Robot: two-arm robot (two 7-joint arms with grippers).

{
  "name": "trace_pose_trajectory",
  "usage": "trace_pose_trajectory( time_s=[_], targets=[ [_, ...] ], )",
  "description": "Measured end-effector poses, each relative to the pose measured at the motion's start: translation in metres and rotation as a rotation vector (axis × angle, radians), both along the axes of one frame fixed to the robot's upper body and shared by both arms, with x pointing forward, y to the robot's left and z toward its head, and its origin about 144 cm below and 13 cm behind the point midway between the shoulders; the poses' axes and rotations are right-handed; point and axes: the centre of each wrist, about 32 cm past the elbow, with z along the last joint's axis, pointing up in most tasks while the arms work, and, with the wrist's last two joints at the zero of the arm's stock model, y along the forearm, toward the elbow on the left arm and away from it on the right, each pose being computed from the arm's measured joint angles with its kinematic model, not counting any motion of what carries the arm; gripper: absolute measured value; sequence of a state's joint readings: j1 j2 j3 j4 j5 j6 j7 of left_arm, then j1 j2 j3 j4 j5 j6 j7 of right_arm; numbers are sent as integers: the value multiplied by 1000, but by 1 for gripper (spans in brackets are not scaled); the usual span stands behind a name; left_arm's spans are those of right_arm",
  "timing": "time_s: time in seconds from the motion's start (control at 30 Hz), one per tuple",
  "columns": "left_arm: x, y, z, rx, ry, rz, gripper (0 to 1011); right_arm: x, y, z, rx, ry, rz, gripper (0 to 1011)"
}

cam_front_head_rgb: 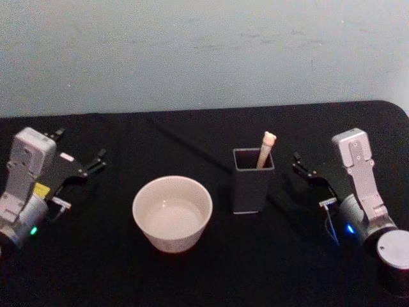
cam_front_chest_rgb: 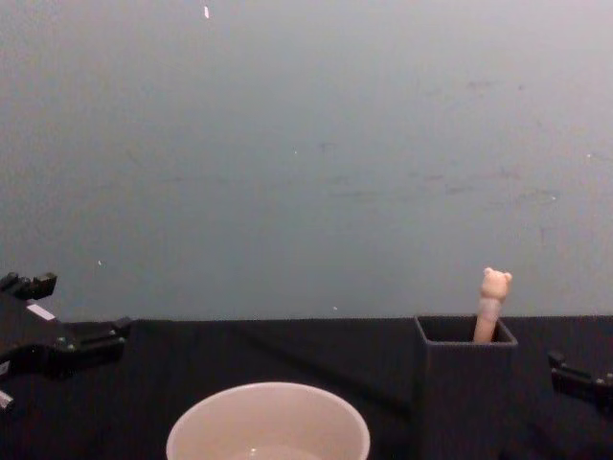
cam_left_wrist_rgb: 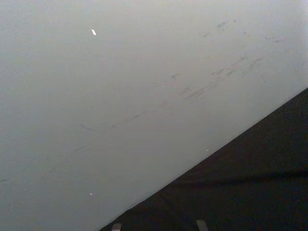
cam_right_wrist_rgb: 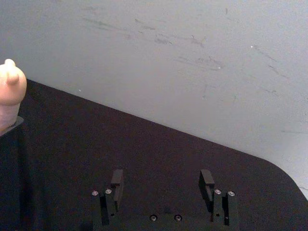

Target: Pick up the stirring spoon with one hand, stir inside the cup, then place it back in its original position.

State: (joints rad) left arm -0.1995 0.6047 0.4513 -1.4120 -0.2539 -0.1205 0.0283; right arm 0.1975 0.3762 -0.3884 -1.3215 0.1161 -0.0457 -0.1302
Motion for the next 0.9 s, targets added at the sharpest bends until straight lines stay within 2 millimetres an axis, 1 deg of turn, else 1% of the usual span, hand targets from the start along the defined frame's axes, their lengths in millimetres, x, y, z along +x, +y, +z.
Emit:
trace_pose_trajectory(
  time_s=[0.9],
  targets=[
    [0, 0, 0, 0, 0, 0, 1001, 0, 1, 3, 6, -11, 0, 1002]
  ],
)
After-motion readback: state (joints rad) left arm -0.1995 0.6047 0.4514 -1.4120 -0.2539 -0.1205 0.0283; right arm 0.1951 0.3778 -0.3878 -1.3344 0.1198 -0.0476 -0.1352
